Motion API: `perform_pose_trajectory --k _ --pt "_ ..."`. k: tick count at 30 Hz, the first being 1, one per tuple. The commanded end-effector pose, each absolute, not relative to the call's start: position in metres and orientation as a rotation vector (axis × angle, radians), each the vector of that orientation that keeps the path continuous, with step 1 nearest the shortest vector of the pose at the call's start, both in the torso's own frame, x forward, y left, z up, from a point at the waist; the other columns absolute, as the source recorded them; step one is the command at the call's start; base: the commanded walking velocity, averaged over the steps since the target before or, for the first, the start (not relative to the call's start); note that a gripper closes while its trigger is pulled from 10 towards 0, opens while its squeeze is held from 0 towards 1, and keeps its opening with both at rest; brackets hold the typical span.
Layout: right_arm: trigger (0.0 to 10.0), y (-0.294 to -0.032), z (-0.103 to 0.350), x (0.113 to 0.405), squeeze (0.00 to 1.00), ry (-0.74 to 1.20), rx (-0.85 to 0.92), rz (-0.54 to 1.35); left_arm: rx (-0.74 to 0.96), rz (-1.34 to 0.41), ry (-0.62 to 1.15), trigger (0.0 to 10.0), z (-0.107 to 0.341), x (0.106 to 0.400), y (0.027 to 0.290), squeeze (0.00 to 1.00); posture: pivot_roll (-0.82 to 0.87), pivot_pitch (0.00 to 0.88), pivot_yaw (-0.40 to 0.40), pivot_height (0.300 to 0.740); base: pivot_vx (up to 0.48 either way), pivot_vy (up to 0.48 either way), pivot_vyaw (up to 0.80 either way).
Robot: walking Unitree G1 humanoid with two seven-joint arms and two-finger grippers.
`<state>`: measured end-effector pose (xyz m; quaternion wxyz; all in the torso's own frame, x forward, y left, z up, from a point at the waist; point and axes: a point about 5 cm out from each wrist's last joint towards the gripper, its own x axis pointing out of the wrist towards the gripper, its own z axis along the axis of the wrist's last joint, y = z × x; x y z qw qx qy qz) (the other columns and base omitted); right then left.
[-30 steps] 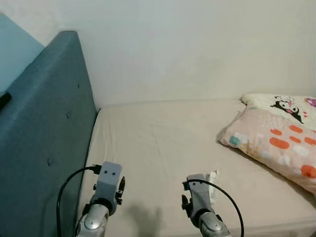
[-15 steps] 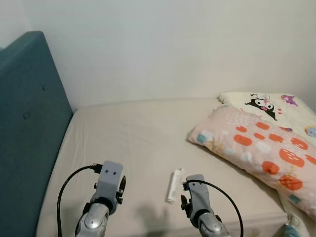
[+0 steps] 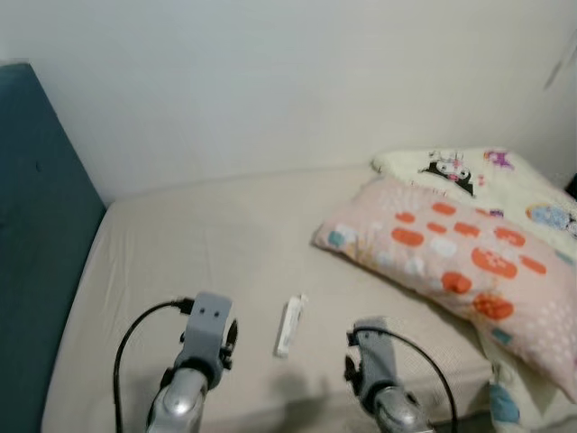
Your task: Clean up the room
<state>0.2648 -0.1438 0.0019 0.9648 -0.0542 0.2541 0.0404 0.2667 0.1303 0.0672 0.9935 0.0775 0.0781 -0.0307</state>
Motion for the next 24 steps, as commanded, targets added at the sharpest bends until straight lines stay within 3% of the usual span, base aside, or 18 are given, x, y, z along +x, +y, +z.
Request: perform_pose_trajectory --k 1,15,24 --pt "10.0 -0.144 0.004 0.266 0.00 0.498 -0.106 0.081 0.168 -0.040 0.176 10.0 0.061 0.264 0.134 0.00 -0.03 0.109 -0.014 0.740 0.000 0.000 0.00" --pt "10.0 -0.147 0.021 0.285 0.00 0.420 -0.120 0.086 0.148 -0.054 0.175 10.0 0.062 0.267 0.136 0.00 -0.02 0.105 -0.012 0.740 0.000 0.000 0.00" --pt "10.0 -0.149 0.033 0.295 0.00 0.338 -0.149 0.111 0.090 -0.100 0.192 10.0 0.060 0.265 0.132 0.00 -0.02 0.097 -0.009 0.700 0.000 0.000 0.00"
